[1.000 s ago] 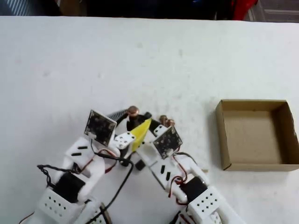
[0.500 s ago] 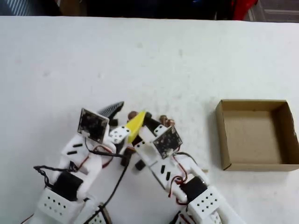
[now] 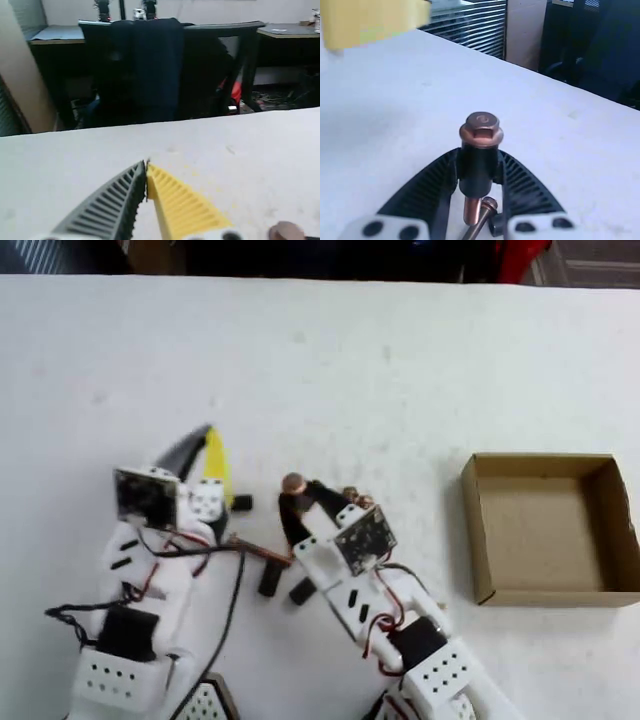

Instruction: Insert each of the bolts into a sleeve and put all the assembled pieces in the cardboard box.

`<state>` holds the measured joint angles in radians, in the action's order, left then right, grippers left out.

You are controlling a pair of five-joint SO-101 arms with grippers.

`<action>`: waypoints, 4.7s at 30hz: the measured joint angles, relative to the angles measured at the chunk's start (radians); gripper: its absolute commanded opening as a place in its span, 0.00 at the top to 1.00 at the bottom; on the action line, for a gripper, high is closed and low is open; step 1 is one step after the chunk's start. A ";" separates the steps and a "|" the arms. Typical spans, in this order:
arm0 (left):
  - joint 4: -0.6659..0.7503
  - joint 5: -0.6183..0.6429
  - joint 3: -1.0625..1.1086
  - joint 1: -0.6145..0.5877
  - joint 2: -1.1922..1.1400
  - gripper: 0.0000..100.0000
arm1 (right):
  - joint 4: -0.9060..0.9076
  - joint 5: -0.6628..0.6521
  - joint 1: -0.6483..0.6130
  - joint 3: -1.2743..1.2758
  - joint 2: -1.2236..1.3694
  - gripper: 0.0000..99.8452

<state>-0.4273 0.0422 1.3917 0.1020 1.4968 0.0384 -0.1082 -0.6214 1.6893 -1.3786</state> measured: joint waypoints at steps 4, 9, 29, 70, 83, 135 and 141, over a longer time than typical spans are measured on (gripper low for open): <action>0.000 0.000 0.000 -0.106 0.000 0.98 | 0.000 0.000 0.046 0.000 0.000 0.98; -0.043 0.000 0.000 -0.176 0.000 0.98 | 0.000 0.000 0.106 0.000 0.000 0.98; -0.474 -0.164 0.000 -0.198 0.051 0.98 | 0.000 0.000 0.189 -0.017 0.000 0.98; -0.776 -0.172 0.178 -0.198 0.327 0.98 | 0.816 -0.149 0.873 -0.836 0.101 0.98; -0.776 -0.172 0.252 -0.198 0.321 0.98 | 0.845 -0.153 1.010 -1.108 0.747 0.98; -0.776 -0.172 0.252 -0.198 0.321 0.98 | 1.065 -0.407 0.795 -1.266 1.025 0.84; -0.776 -0.169 0.250 -0.213 0.321 0.98 | 1.168 -0.368 0.624 -1.266 0.792 0.84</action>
<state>-1.2037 -0.1266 1.6418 -0.1112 1.8174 1.2060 -0.4764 0.0031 0.4235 -0.5869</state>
